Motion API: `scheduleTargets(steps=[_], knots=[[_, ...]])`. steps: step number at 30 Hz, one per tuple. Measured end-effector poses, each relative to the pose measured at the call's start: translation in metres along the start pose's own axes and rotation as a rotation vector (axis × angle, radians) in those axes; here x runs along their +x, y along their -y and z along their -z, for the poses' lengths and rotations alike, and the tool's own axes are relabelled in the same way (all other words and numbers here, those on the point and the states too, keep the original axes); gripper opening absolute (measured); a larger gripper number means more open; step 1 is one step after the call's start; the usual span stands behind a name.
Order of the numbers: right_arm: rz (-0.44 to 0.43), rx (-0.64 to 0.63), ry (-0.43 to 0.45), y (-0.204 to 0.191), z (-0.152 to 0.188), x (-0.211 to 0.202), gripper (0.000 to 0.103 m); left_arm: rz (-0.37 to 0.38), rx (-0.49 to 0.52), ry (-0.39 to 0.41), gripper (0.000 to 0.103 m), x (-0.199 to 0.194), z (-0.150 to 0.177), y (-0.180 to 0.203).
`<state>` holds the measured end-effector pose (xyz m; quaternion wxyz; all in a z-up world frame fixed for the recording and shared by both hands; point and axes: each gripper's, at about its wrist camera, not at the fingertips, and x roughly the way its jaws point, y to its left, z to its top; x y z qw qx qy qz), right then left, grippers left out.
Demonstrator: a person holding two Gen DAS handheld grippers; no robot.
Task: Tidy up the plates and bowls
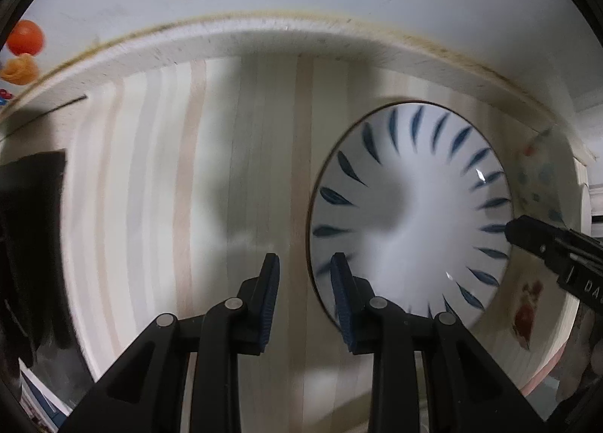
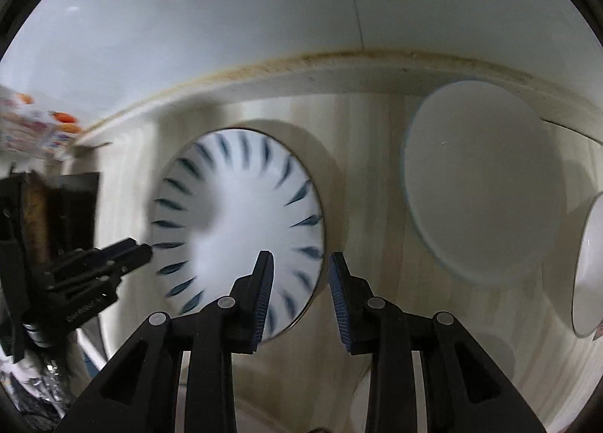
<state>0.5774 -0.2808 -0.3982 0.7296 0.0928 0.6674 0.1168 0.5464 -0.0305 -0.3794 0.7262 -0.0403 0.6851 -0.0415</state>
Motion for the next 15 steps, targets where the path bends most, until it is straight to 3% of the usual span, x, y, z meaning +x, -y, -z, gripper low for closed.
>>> scheduleTargets(steps=[3,5,6,15], knots=[[0.031,-0.008,-0.035,0.0,-0.008,0.019,0.029,0.032,0.013,-0.006,0.026,0.009,-0.007,0.0],[0.032,-0.011,-0.055,0.002,-0.011,0.029,0.015,0.037,0.032,-0.005,0.02,0.01,-0.007,0.005],[0.037,-0.003,-0.063,0.003,-0.012,0.034,0.014,0.025,0.048,-0.005,0.019,0.01,-0.007,0.008],[-0.01,-0.004,-0.03,0.008,-0.007,0.025,0.012,0.019,0.064,0.001,0.019,-0.004,0.011,0.009]])
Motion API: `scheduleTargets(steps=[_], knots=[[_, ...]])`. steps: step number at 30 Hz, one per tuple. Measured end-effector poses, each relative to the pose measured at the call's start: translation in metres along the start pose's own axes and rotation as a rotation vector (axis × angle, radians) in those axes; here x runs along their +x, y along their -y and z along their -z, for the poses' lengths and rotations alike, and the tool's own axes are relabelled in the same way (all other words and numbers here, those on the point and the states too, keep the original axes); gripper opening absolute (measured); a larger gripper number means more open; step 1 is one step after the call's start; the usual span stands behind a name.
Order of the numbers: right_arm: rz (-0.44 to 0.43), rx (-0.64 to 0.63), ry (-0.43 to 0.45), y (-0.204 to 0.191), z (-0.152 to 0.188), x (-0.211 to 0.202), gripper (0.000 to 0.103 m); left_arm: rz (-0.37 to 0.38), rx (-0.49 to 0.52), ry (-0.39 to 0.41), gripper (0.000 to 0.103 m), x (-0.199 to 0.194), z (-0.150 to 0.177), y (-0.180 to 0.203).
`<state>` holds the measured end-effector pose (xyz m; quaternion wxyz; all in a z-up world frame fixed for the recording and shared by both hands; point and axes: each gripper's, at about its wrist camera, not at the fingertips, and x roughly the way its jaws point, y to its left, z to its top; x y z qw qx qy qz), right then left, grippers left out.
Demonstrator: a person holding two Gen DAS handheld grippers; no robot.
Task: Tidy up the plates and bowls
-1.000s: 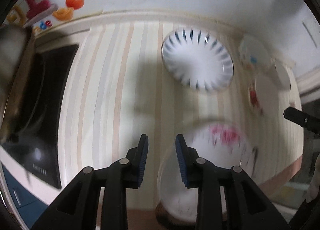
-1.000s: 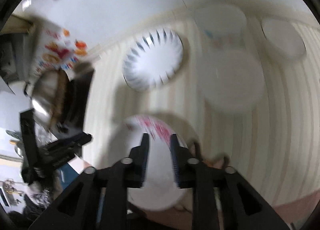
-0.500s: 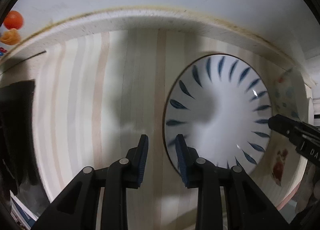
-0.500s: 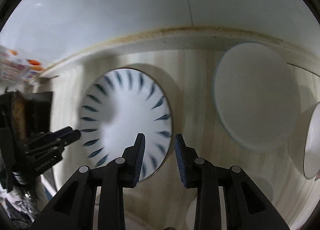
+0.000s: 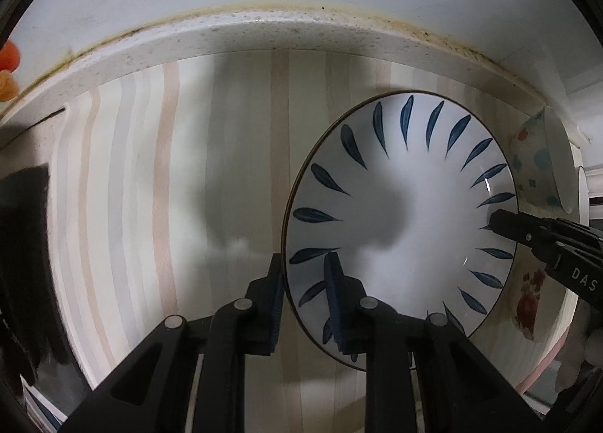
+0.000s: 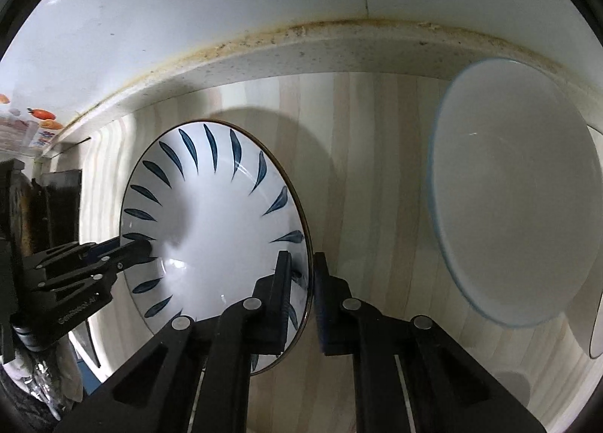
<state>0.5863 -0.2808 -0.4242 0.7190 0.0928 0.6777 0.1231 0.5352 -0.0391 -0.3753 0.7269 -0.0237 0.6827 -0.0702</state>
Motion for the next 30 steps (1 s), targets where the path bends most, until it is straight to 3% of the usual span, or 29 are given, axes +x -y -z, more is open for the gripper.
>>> scheduleTargets(steps=[8,14,22,30], knots=[[-0.038,-0.008,0.018,-0.007,0.026,-0.037,0.012,0.021,0.007,0.053,0.019,-0.052,0.045,0.001],[-0.068,0.002,0.05,-0.019,0.072,-0.075,0.012,0.029,0.041,0.094,0.019,-0.091,0.087,0.009],[-0.091,0.027,0.067,-0.029,0.153,-0.103,0.012,0.043,0.088,0.048,0.021,-0.088,0.153,0.028],[-0.081,0.086,0.048,-0.023,0.234,-0.093,0.012,0.039,0.137,0.008,0.021,-0.076,0.209,0.037]])
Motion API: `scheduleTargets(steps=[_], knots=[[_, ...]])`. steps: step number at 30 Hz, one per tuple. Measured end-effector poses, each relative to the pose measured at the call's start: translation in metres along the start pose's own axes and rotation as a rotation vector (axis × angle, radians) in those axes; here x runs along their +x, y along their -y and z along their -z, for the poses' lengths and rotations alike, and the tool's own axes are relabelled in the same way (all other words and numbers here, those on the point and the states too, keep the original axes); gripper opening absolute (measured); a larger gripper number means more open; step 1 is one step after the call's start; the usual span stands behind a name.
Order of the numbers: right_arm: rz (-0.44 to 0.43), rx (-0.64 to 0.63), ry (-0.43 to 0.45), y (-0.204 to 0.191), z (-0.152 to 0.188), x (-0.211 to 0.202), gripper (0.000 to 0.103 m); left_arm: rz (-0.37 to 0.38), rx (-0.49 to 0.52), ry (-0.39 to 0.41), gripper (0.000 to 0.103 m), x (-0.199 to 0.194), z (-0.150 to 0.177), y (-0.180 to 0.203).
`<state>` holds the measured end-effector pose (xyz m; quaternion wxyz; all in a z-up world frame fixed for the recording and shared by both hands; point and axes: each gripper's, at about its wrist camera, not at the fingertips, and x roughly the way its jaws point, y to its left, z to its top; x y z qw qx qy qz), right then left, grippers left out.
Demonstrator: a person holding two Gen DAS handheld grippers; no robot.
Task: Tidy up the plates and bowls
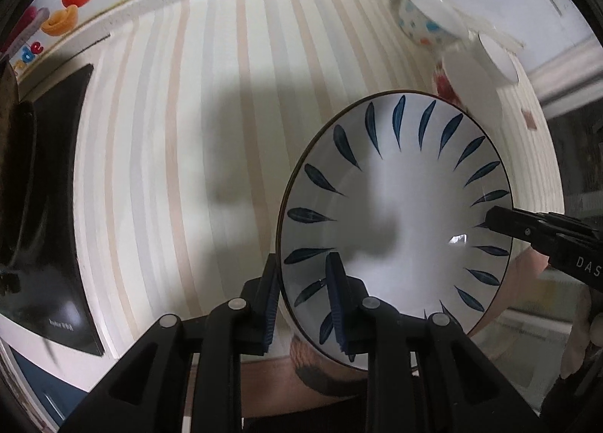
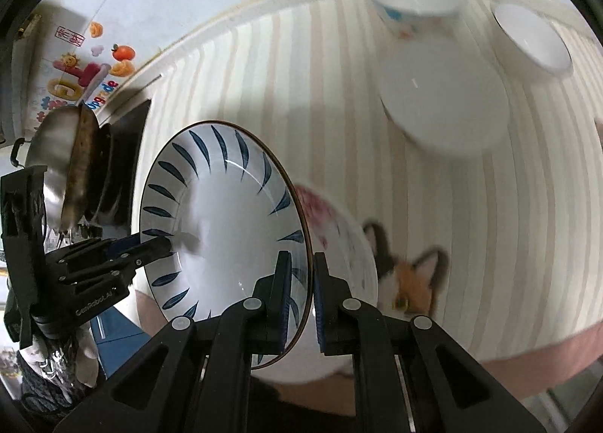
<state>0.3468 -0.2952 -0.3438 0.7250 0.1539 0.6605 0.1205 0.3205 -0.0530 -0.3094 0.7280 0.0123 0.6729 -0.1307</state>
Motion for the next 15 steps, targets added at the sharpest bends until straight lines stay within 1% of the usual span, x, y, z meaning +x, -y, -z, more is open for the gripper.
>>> scheduleTargets(steps=[2,6,10,15], knots=[[-0.006,0.015,-0.006,0.009,0.016,0.004,0.012,-0.007,0.007,-0.011,0.021,0.005,0.007,0.003],[-0.003,0.036,-0.019,0.018,0.038,0.017,0.012,-0.022,0.012,-0.024,0.021,0.017,0.005,0.001],[0.003,0.049,-0.02,0.023,0.042,0.028,0.012,-0.053,0.031,-0.029,0.021,0.027,0.005,0.007],[0.012,0.053,-0.022,0.023,0.041,0.039,0.012,-0.07,0.029,-0.034,0.021,0.038,0.004,0.011]])
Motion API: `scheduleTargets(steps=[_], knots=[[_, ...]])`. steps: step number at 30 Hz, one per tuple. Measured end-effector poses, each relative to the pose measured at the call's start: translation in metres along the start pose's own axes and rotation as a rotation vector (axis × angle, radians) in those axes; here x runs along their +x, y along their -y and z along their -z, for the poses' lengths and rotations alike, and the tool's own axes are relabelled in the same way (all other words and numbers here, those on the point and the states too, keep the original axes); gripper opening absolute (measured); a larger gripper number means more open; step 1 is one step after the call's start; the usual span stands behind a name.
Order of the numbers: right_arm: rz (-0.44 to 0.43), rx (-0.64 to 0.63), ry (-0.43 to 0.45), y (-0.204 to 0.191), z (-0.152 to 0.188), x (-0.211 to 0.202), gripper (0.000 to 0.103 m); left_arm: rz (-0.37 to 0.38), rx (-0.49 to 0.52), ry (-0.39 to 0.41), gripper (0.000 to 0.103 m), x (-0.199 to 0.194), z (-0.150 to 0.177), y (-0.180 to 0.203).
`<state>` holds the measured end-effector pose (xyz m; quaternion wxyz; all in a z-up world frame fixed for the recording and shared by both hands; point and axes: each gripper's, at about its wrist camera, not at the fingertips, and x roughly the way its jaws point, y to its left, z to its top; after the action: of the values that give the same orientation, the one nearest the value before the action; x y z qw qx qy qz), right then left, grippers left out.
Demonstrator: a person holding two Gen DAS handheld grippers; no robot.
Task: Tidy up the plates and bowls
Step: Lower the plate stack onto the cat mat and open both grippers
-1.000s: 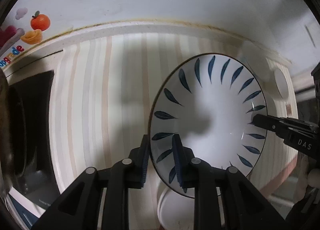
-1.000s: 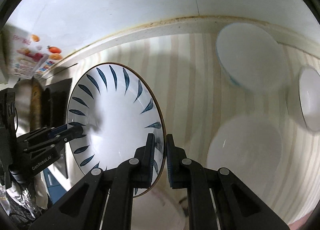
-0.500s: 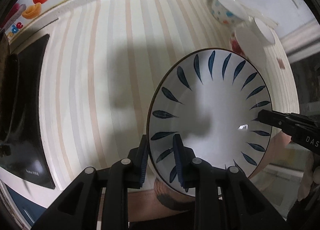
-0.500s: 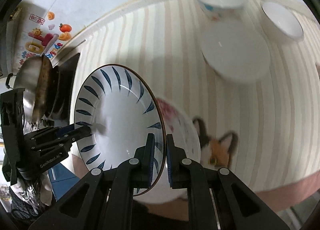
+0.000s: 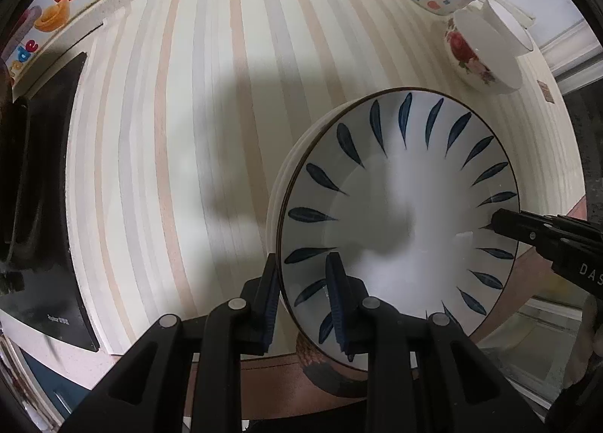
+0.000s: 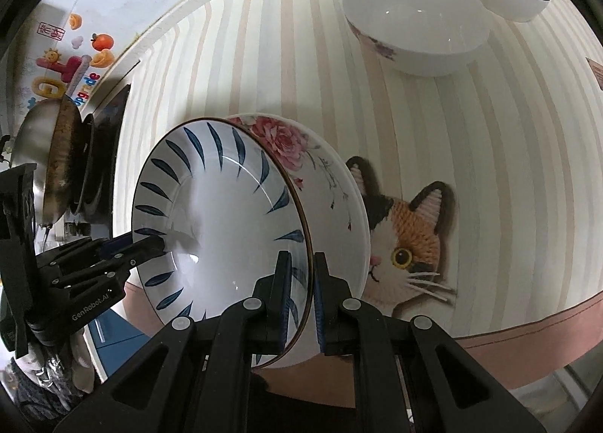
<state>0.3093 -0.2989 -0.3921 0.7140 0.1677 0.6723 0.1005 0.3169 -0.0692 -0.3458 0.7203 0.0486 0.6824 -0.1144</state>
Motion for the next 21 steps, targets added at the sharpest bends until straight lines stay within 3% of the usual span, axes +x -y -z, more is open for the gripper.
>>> scheduleTargets(steps=[16,21], knots=[[0.01,0.03,-0.04,0.001,-0.006,0.026,0.013,-0.075,0.043,0.032,0.022,0.002,0.005,0.02],[-0.007,0.051,-0.037,0.0,-0.009,0.028,0.016,-0.063,0.049,0.039,0.024,-0.006,0.008,0.03]])
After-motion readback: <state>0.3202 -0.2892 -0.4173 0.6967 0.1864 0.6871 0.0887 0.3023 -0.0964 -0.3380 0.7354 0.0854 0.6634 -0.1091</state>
